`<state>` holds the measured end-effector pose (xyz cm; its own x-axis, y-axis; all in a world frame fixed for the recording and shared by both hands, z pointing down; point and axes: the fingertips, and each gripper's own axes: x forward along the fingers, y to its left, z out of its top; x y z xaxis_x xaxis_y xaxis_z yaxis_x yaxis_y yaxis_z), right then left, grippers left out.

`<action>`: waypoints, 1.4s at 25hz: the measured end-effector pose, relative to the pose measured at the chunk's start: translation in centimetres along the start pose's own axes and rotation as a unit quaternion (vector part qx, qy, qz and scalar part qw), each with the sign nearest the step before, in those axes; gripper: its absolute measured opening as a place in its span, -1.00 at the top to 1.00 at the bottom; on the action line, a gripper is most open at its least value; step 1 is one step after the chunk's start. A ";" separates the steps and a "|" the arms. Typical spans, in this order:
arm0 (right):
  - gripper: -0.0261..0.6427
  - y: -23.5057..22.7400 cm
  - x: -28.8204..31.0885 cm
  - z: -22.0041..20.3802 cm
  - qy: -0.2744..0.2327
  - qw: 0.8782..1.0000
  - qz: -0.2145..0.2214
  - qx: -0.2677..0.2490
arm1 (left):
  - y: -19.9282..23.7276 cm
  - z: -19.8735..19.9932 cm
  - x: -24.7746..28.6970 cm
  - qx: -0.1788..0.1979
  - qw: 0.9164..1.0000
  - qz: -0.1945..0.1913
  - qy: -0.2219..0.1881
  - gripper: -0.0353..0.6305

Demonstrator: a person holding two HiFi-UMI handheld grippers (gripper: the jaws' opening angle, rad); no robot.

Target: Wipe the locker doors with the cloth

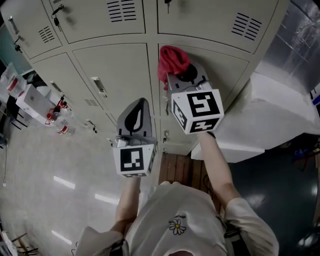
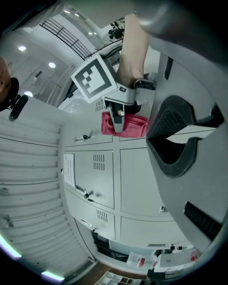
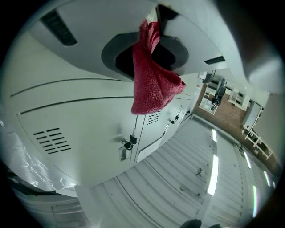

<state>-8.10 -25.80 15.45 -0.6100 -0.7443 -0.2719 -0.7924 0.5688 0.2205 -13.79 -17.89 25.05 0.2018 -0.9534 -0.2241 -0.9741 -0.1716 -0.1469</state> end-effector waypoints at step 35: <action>0.83 -13.6 -8.4 -0.5 0.062 0.971 -0.190 -0.134 | -4.5 -0.8 3.5 -0.040 0.997 -0.059 -0.002 0.84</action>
<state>7.78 -27.44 15.18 -0.2556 -0.9285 -0.2696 -0.9188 0.1465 0.3666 -8.75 -20.63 25.67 0.3164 -0.9241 -0.2144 -0.9484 -0.3026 -0.0951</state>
